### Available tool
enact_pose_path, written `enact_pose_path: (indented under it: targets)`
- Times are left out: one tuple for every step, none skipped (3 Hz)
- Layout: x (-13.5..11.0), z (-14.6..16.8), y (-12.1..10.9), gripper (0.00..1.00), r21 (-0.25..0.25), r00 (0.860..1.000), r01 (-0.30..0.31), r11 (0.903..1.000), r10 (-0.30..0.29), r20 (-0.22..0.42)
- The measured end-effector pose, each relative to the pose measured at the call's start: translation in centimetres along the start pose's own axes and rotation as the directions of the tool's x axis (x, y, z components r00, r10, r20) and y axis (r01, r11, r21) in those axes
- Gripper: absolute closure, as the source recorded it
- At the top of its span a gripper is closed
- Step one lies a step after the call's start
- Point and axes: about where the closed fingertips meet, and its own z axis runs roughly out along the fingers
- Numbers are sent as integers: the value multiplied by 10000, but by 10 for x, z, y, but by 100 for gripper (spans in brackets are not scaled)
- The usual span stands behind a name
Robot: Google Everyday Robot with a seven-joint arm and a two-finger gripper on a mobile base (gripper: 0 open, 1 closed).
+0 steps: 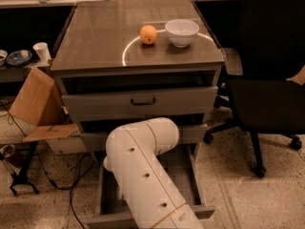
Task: Place blue plastic bottle into bottom drawer
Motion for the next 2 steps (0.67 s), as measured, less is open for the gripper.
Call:
enact_pose_path:
  targets:
    - [0, 0, 0, 0, -1, 10000, 0, 10000, 0, 0]
    - [0, 0, 0, 0, -1, 10000, 0, 10000, 0, 0]
